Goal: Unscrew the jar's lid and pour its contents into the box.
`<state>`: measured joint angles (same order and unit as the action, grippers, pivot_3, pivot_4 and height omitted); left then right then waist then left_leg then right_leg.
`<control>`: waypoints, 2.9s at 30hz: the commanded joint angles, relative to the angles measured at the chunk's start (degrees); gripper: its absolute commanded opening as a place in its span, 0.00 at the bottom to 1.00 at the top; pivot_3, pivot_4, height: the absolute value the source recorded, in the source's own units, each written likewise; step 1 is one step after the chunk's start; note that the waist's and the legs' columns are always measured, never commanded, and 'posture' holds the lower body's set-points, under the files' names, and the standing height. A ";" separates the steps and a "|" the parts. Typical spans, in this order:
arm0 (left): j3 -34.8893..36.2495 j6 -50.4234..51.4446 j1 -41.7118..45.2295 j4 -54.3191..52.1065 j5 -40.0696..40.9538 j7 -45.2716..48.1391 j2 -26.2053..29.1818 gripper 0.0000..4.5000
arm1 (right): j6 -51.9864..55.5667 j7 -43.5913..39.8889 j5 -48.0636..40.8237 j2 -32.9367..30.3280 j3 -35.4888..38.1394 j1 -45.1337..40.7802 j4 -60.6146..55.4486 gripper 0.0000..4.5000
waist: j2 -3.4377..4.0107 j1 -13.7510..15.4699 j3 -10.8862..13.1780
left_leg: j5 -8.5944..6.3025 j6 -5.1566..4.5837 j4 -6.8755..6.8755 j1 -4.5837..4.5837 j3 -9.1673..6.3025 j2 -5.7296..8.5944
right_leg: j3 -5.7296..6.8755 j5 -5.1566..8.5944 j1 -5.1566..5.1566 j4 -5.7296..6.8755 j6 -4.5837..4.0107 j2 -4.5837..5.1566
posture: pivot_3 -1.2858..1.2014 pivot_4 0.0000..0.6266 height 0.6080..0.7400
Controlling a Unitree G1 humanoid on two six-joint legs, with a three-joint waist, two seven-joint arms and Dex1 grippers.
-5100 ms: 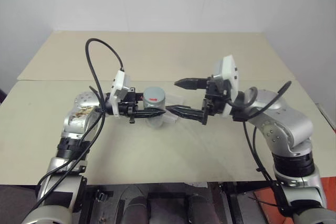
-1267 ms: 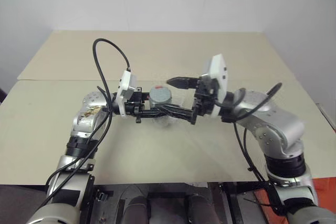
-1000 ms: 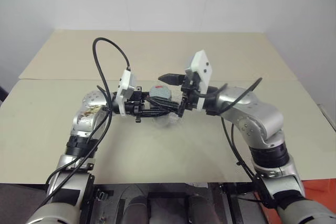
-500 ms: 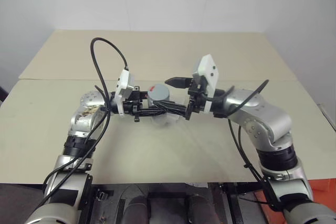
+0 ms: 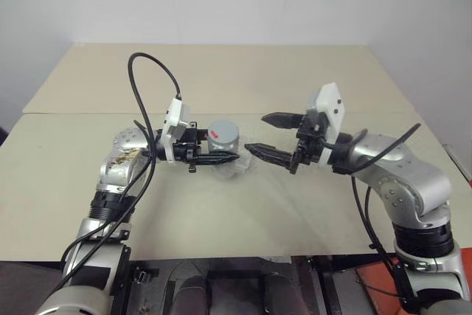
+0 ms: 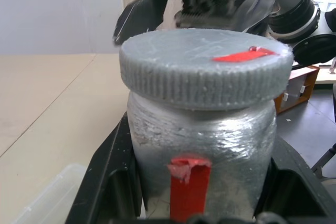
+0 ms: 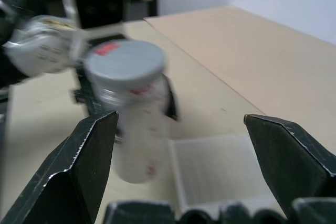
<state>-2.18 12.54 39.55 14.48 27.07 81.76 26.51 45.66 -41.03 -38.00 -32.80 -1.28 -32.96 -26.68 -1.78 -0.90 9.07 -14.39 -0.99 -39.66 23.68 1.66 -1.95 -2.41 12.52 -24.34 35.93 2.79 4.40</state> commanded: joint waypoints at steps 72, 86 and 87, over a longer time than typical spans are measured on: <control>6.19 -3.08 -1.38 -1.76 -0.27 -5.59 4.37 0.46 | 3.37 12.49 6.98 -2.91 9.80 5.71 5.91 0.62 | 0.00 0.29 0.00 | 0.00 0.00 -0.01 0.05 0.01 0.01 | 0.02 0.00 -0.01 -0.02 0.00 0.03 | 0.52 0.24 1.00; 5.75 -5.34 -0.75 -0.73 -1.58 -9.66 3.91 0.46 | 1.16 10.61 11.53 -4.34 7.79 15.58 4.24 0.99 | 0.00 0.24 0.00 | 0.00 0.00 -0.01 0.04 0.01 0.01 | 0.01 0.00 0.00 -0.05 0.00 0.02 | 0.52 0.24 1.00; 5.73 -5.84 -0.37 -0.49 -1.90 -9.99 3.86 0.46 | 0.82 8.97 10.92 -5.38 8.15 15.91 3.51 0.99 | 0.00 0.23 0.00 | 0.00 0.00 -0.01 0.05 0.01 0.01 | 0.01 0.00 0.01 -0.06 0.00 0.02 | 0.52 0.24 1.00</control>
<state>2.98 8.41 37.65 14.65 25.63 72.54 30.39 48.87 -29.09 -25.82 -36.44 4.50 -16.96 -19.80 -1.78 -0.67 9.07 -14.39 -0.99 -39.67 23.72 1.68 -1.93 -2.40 12.52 -24.33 35.86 2.79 4.42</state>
